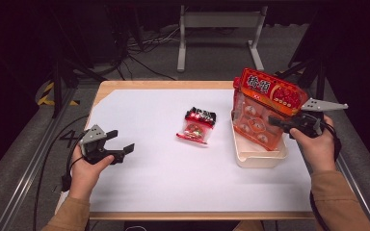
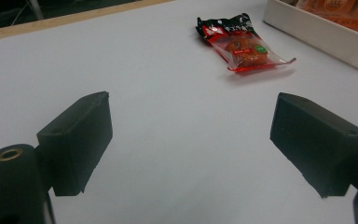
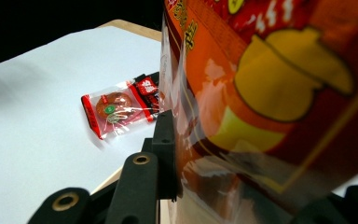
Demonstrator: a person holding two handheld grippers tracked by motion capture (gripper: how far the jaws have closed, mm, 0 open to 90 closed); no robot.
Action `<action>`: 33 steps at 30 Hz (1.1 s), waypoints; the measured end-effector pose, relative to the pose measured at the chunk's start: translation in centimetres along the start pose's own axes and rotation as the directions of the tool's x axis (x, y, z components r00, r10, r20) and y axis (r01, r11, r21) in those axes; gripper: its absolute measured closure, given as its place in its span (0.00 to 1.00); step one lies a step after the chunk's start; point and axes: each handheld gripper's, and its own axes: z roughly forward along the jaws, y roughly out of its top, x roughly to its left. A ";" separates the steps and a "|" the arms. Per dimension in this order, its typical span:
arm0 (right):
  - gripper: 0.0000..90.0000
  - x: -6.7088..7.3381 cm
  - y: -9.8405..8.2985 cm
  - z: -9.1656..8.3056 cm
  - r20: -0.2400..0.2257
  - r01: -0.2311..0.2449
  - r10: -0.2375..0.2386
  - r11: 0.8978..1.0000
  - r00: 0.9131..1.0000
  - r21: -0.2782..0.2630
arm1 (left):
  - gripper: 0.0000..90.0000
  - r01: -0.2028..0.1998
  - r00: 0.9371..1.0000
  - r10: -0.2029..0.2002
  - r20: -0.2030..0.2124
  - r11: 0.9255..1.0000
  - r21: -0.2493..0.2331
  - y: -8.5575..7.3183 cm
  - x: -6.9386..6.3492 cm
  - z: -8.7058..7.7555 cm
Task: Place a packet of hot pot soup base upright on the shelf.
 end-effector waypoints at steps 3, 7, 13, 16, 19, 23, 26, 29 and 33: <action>0.78 0.1 -0.4 0.5 -0.001 0.004 -0.004 1.000 1.000 0.029 | 0.15 -0.004 1.000 0.004 0.001 1.000 0.000 0.0 0.0 0.1; 0.78 0.4 -0.9 1.4 -0.009 0.022 -0.021 0.998 1.000 0.062 | 0.15 -0.005 1.000 0.005 0.000 1.000 0.002 0.1 0.0 0.2; 0.78 0.3 -0.7 1.8 0.007 0.023 -0.024 0.996 1.000 0.081 | 0.15 -0.008 1.000 0.008 0.004 1.000 0.004 0.1 0.0 0.3; 0.78 0.2 -0.9 1.8 -0.002 0.018 -0.018 0.997 1.000 0.079 | 0.15 -0.003 1.000 0.003 0.007 1.000 0.004 0.1 0.0 0.3; 0.78 -0.2 -1.2 1.8 0.002 -0.009 0.009 0.998 1.000 0.070 | 0.15 -0.004 1.000 0.004 0.009 1.000 0.003 0.1 -0.1 0.3; 0.77 -0.9 -1.7 1.8 -0.001 -0.045 0.045 0.998 0.999 0.054 | 0.15 -0.002 1.000 0.002 0.011 1.000 0.003 0.2 -0.1 0.3; 0.77 -1.1 -2.2 1.6 -0.003 -0.060 0.060 0.998 0.998 0.036 | 0.15 0.003 1.000 -0.003 0.010 1.000 0.004 0.1 -0.1 0.4; 0.74 -1.2 -2.4 1.5 0.007 -0.064 0.064 0.998 0.998 0.025 | 0.15 0.008 1.000 -0.008 0.010 1.000 0.003 0.1 0.0 0.3; 0.66 -1.1 -2.4 1.2 0.046 -0.060 0.060 0.998 0.997 0.015 | 0.15 0.006 1.000 -0.006 0.012 1.000 0.000 0.1 0.1 0.2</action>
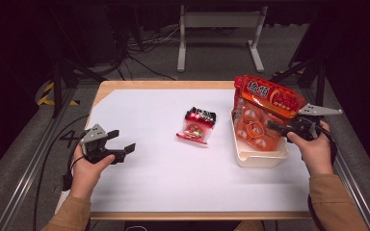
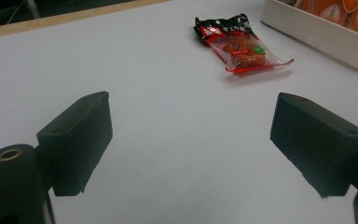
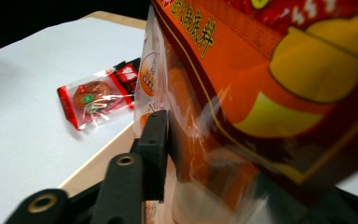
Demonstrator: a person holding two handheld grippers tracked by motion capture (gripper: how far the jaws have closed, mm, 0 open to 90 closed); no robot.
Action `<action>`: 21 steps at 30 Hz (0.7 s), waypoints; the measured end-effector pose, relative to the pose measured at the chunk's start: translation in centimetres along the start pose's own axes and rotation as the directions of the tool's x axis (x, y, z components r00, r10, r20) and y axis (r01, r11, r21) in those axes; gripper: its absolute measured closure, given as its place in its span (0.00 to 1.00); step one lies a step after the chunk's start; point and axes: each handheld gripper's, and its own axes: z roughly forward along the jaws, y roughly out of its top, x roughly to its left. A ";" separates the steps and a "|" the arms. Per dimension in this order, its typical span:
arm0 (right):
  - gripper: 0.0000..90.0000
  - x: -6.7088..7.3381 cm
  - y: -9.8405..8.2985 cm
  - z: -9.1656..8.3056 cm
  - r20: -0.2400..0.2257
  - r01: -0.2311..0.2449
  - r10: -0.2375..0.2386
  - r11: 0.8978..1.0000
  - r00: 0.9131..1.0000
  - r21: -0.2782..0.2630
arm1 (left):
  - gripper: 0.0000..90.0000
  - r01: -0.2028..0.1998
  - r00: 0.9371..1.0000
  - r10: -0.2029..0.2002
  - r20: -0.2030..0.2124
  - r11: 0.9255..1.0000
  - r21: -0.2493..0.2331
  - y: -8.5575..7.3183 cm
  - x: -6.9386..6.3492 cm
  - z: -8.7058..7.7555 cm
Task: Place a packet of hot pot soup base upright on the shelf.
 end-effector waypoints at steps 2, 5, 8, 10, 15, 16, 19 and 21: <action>0.59 0.0 -0.1 -0.3 0.010 -0.004 0.005 1.000 1.000 -0.026 | 0.15 0.005 1.000 -0.005 0.001 1.000 -0.001 -0.1 0.1 0.0; 0.52 0.2 -0.2 -0.9 0.020 0.002 -0.001 0.998 1.000 -0.057 | 0.15 0.005 1.000 -0.005 0.003 1.000 0.004 -0.1 0.0 0.0; 0.47 0.4 -0.3 -1.6 0.049 0.011 -0.007 0.997 0.999 -0.079 | 0.15 0.007 1.000 -0.007 0.004 1.000 -0.001 0.0 -0.1 0.0; 0.46 0.5 -0.3 -2.2 0.066 0.012 -0.006 0.996 0.998 -0.089 | 0.15 0.004 1.000 -0.004 0.003 1.000 -0.003 0.1 -0.1 0.0; 0.44 1.1 -0.7 -3.4 0.097 0.032 -0.022 0.995 0.995 -0.099 | 0.15 0.003 1.000 -0.003 0.006 1.000 -0.001 0.1 -0.1 0.2; 0.43 1.2 -0.9 -3.6 0.103 0.034 -0.023 0.994 0.994 -0.100 | 0.15 0.003 1.000 -0.003 0.006 1.000 -0.001 0.1 -0.1 0.2; 0.43 1.7 -1.1 -4.3 0.119 0.033 -0.020 0.994 0.993 -0.105 | 0.15 0.001 1.000 -0.001 0.012 1.000 0.002 0.2 -0.1 0.3; 0.43 1.9 -1.3 -4.8 0.125 0.028 -0.014 0.993 0.992 -0.114 | 0.15 0.003 1.000 -0.003 0.013 1.000 -0.003 0.2 -0.1 0.3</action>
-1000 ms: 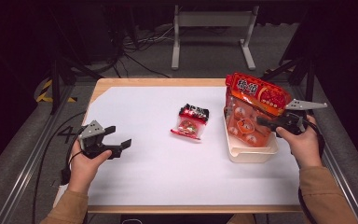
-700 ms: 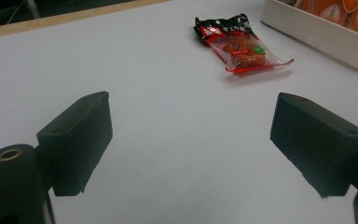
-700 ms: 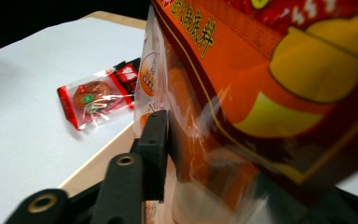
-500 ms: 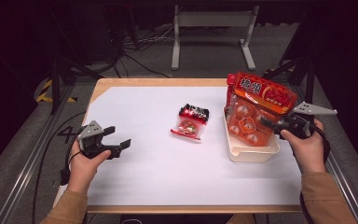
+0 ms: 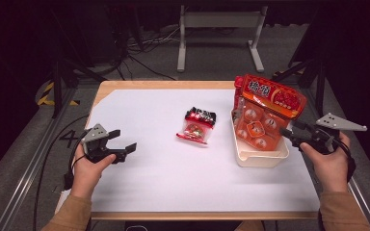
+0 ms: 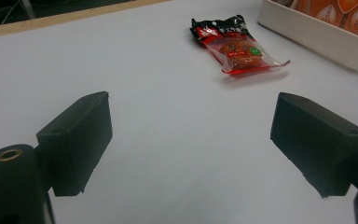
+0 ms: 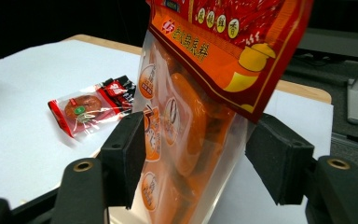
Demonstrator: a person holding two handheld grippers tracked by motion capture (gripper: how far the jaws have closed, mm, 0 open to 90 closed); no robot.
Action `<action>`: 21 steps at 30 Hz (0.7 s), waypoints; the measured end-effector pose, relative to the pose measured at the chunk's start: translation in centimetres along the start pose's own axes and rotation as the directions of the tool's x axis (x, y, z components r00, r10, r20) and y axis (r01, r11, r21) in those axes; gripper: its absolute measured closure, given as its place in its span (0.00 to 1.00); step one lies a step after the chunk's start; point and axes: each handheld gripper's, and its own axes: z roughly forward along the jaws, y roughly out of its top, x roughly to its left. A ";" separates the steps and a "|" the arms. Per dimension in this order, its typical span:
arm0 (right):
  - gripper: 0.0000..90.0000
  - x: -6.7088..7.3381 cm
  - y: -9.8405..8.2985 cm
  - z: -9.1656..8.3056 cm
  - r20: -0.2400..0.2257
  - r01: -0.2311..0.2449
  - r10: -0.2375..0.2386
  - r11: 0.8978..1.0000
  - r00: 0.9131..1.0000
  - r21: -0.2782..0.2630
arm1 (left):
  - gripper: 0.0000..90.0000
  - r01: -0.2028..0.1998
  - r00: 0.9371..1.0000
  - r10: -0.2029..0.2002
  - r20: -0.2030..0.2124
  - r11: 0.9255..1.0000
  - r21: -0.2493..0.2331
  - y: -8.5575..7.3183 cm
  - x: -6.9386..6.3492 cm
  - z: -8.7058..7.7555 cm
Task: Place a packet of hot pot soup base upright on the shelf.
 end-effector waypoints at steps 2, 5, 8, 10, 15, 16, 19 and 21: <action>0.43 0.3 0.0 -0.5 0.013 0.001 -0.001 1.000 1.000 0.002 | 0.15 -0.001 1.000 0.001 -0.002 1.000 0.001 0.0 0.1 -0.1; 0.43 0.6 0.1 -1.5 0.042 0.014 -0.013 1.000 0.999 -0.004 | 0.15 0.004 1.000 -0.004 -0.004 1.000 -0.005 0.0 0.1 -0.1; 0.43 0.9 0.2 -2.3 0.033 0.005 -0.004 1.000 0.999 -0.026 | 0.15 0.001 1.000 -0.001 -0.002 1.000 0.000 0.0 0.1 0.0; 0.42 1.8 0.3 -2.8 -0.007 0.015 -0.015 0.999 1.000 -0.030 | 0.15 -0.005 1.000 0.005 0.002 1.000 0.003 0.1 0.1 0.1; 0.41 3.4 0.5 -2.7 -0.073 0.023 -0.027 0.998 0.997 -0.052 | 0.15 -0.008 1.000 0.008 0.002 1.000 0.006 0.1 0.0 0.1; 0.41 3.7 0.5 -2.7 -0.082 0.023 -0.027 0.998 0.996 -0.056 | 0.15 -0.008 1.000 0.008 0.000 1.000 0.006 0.1 0.0 0.1; 0.41 5.2 0.3 -2.3 -0.139 0.027 -0.037 0.997 0.990 -0.075 | 0.15 -0.011 1.000 0.011 0.003 1.000 0.017 0.1 0.1 0.2; 0.41 6.3 0.0 -1.8 -0.172 0.042 -0.056 0.995 0.983 -0.085 | 0.15 -0.012 1.000 0.012 0.002 1.000 0.023 0.1 0.1 0.3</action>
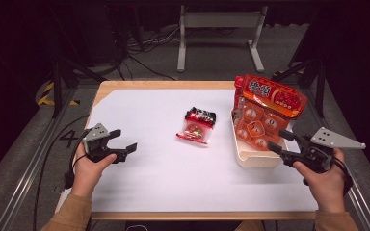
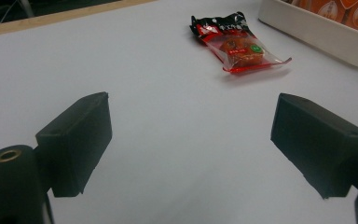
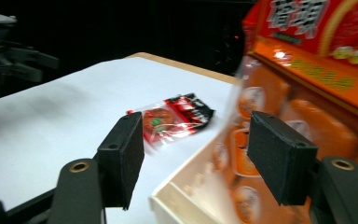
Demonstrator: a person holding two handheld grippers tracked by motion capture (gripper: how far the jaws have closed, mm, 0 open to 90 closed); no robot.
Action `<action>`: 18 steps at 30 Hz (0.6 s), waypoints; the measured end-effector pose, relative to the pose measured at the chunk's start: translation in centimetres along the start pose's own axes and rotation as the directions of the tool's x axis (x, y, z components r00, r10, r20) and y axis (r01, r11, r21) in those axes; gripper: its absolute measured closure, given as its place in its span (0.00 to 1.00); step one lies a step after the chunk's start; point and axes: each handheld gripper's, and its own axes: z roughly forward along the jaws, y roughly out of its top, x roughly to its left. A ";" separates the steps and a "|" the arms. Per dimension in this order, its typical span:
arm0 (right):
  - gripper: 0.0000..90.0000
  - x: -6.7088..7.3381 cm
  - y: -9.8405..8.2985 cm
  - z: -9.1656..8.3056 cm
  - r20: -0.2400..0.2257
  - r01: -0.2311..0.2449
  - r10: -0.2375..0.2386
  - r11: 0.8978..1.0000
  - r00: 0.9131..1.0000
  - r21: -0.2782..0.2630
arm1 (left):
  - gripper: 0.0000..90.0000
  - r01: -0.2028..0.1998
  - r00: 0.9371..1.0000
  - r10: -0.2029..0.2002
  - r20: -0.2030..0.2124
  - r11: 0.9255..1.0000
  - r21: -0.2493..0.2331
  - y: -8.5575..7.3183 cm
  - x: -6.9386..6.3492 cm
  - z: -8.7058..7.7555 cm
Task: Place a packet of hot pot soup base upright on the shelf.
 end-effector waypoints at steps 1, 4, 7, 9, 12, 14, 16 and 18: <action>0.41 0.3 -0.1 0.3 -0.009 0.004 -0.004 1.000 1.000 -0.001 | 0.15 0.002 1.000 -0.002 0.001 1.000 0.004 0.0 0.0 0.0; 0.41 0.9 -0.2 0.8 -0.031 0.017 -0.017 1.000 0.999 0.016 | 0.15 0.011 1.000 -0.011 -0.001 1.000 -0.007 0.2 0.0 0.0; 0.41 1.2 -0.2 1.1 -0.050 0.019 -0.018 1.000 0.999 0.020 | 0.13 0.030 1.000 -0.030 0.006 0.999 -0.017 0.5 0.0 0.2; 0.41 1.5 -0.3 1.5 -0.064 0.025 -0.023 0.999 0.998 0.029 | 0.11 0.030 1.000 -0.030 0.006 0.999 -0.012 0.7 -0.1 0.4; 0.41 2.0 -0.2 1.8 -0.082 0.036 -0.033 0.999 0.996 0.032 | 0.09 0.050 0.999 -0.050 0.011 0.999 -0.009 1.3 -0.3 1.1; 0.41 2.2 -0.2 2.0 -0.092 0.042 -0.040 0.999 0.995 0.030 | 0.08 0.065 0.998 -0.065 0.027 0.998 -0.014 1.5 -0.3 1.3; 0.41 2.4 -0.1 2.0 -0.096 0.045 -0.042 0.999 0.994 0.030 | 0.09 0.057 0.998 -0.056 0.034 0.998 -0.010 1.9 -0.6 1.9; 0.41 2.7 -0.1 2.2 -0.106 0.053 -0.050 0.998 0.993 0.029 | 0.10 0.041 0.998 -0.041 0.038 0.999 -0.005 2.3 -1.1 2.6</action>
